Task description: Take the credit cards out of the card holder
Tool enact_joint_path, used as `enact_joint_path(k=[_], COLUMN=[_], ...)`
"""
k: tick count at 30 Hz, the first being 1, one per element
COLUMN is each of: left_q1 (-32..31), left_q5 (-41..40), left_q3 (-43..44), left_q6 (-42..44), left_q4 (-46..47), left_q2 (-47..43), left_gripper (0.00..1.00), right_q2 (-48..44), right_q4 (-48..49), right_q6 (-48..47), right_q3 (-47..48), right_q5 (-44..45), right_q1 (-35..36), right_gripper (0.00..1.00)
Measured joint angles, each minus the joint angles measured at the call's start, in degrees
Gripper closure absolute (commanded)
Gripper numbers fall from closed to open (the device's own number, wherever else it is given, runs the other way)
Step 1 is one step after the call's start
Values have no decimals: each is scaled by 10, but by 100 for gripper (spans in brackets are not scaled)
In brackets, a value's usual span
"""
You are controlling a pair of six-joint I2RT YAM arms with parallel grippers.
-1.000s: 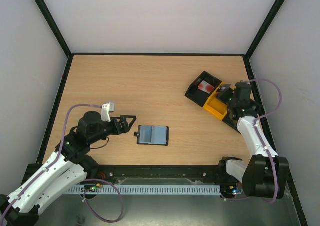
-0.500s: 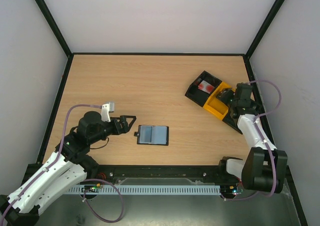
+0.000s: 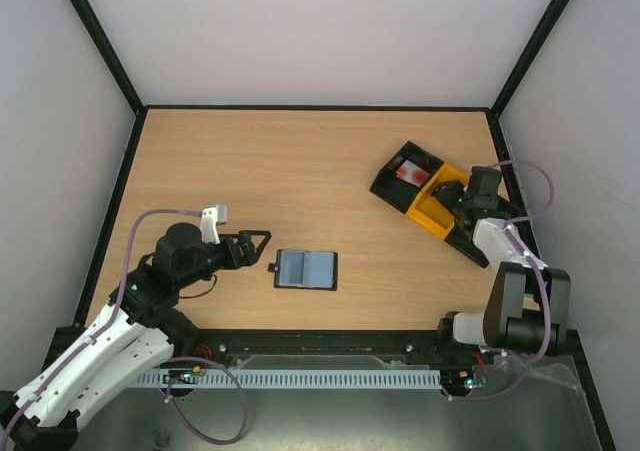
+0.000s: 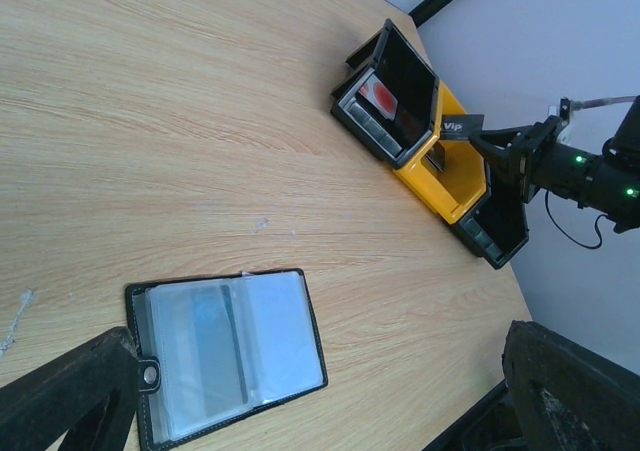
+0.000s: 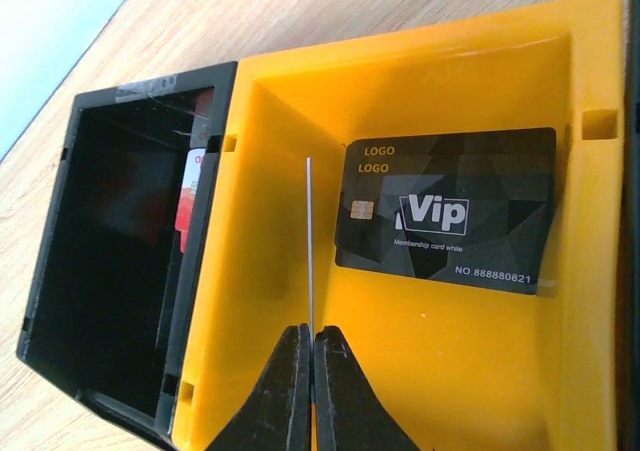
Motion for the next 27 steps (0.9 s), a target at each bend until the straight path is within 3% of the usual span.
enact_joint_path(k=[27], left_q1=[0], left_q5=[-3], left_q3=[-3], left_q6=[-2], left_q4=[-1], left_q2=[0], left_gripper=[0], right_q2=[77], right_q4=[70], right_q6=[-15], right_q3=[1], right_q5=[-43], right_q1=[-35], right_gripper=[97])
